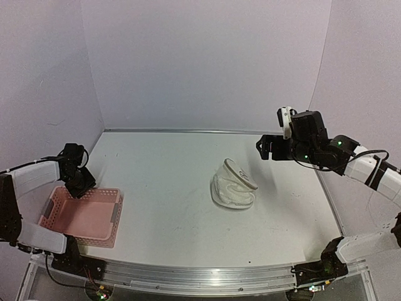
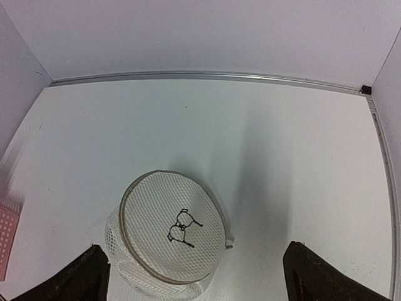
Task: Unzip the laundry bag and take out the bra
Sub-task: Move the bin to the center of the board.
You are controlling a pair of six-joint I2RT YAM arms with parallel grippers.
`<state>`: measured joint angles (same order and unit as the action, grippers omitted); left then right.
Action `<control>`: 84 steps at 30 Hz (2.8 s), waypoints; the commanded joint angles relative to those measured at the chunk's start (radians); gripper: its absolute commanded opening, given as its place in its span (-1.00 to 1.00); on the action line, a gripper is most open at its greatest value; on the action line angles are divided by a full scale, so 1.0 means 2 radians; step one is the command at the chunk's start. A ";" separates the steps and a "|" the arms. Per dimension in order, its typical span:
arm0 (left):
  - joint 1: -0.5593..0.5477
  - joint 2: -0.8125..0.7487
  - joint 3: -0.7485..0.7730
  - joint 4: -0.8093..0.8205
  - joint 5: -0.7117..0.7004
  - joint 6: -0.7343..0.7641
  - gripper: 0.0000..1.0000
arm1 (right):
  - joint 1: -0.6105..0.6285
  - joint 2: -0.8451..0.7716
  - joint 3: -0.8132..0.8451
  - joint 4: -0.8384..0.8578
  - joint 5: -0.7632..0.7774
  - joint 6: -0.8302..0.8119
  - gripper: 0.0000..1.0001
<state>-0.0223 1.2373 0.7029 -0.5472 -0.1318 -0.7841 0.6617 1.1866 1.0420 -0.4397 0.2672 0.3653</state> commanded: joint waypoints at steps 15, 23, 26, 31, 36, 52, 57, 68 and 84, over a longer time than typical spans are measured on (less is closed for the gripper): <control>0.001 -0.033 -0.019 0.033 0.064 0.026 -0.48 | 0.001 -0.003 0.003 0.015 0.007 -0.002 0.97; -0.033 -0.039 -0.024 0.036 0.086 0.019 -0.50 | 0.001 -0.011 0.002 0.015 0.005 -0.002 0.97; -0.057 -0.032 -0.019 0.036 0.082 0.012 -0.48 | 0.001 -0.015 -0.002 0.015 0.005 -0.002 0.96; -0.102 -0.015 -0.005 0.036 0.071 -0.005 -0.40 | 0.001 -0.023 -0.010 0.015 0.005 0.000 0.97; -0.126 0.011 0.016 0.037 0.071 -0.003 -0.38 | 0.001 -0.035 -0.017 0.015 0.006 0.000 0.96; -0.192 0.132 0.134 0.036 0.073 0.050 -0.40 | 0.001 -0.063 -0.032 0.015 0.003 0.006 0.97; -0.215 0.198 0.185 0.032 0.093 0.070 -0.41 | 0.001 -0.062 -0.032 0.014 -0.001 0.007 0.96; -0.251 0.308 0.302 0.012 0.097 0.082 -0.50 | 0.001 -0.072 -0.036 0.011 -0.001 0.007 0.97; -0.310 0.368 0.419 -0.009 0.111 0.064 -0.84 | 0.001 -0.070 -0.039 0.009 -0.003 0.008 0.96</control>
<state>-0.6151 1.9564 1.4715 -0.5636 0.0620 -0.6296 0.6617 1.0618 0.9726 -0.4408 0.2615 0.3706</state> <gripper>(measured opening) 0.104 0.983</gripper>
